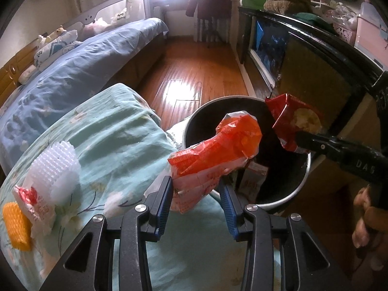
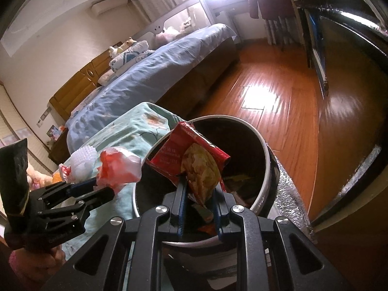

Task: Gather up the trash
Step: 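Carry the plastic bag and chip bag over the black bin with both tools, then open both tools to drop the plastic bag and chip bag into the bin, then move both open tools back over the table toward the foam nets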

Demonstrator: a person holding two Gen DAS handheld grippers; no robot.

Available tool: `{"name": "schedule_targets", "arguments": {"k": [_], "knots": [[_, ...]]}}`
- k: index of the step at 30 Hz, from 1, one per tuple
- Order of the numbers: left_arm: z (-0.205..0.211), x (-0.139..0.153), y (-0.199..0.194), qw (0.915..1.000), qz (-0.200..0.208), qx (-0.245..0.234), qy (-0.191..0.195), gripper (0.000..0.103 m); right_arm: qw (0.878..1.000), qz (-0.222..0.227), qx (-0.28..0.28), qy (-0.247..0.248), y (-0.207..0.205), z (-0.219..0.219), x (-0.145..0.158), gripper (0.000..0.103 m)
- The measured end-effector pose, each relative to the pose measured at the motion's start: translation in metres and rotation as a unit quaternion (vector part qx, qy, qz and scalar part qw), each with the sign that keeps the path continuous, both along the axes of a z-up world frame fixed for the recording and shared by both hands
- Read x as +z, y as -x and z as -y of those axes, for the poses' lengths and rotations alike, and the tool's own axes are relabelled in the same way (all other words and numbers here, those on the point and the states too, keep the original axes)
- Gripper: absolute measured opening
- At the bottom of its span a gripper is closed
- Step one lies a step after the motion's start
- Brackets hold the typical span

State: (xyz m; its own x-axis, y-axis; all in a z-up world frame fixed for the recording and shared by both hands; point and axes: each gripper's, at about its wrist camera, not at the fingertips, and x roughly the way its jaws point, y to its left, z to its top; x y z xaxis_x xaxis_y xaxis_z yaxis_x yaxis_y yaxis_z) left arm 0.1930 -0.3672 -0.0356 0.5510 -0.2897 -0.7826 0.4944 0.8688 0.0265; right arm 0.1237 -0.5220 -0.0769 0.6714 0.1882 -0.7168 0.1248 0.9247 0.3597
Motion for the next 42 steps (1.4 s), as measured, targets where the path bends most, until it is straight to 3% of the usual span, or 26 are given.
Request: {"name": "schedule_targets", "arguments": {"k": [10, 14, 17, 18, 21, 24, 31, 42], "knots": [[0.007, -0.001, -0.008, 1.0000, 0.002, -0.003, 0.000, 0.039, 1.000, -0.005, 0.000, 0.005, -0.008, 0.001, -0.002, 0.021], [0.007, 0.001, -0.006, 0.9999, 0.002, -0.006, 0.013, 0.050, 1.000, -0.008, -0.003, 0.003, -0.010, 0.003, -0.003, 0.023], [0.008, 0.004, -0.003, 0.9999, 0.010, -0.007, 0.012, 0.065, 1.000, -0.008, -0.007, -0.005, -0.011, 0.005, -0.003, 0.041], [0.008, 0.005, -0.001, 0.9998, 0.014, -0.006, 0.011, 0.066, 1.000, -0.007, -0.009, -0.007, -0.010, 0.006, -0.003, 0.046], [0.004, 0.005, 0.002, 0.9998, 0.017, -0.003, 0.013, 0.067, 1.000, -0.007, -0.010, -0.012, -0.008, 0.006, -0.002, 0.048], [-0.006, 0.003, 0.006, 0.9997, 0.013, 0.004, 0.021, 0.067, 1.000, -0.005, -0.011, -0.014, -0.007, 0.003, -0.002, 0.062], [-0.047, -0.004, 0.023, 0.9974, 0.004, 0.046, 0.055, 0.067, 1.000, 0.001, 0.000, -0.015, -0.003, -0.016, 0.002, 0.075], [-0.123, -0.008, 0.060, 0.9883, 0.010, 0.123, 0.090, 0.067, 0.999, 0.012, 0.044, -0.027, -0.005, -0.071, 0.008, 0.080]]}}
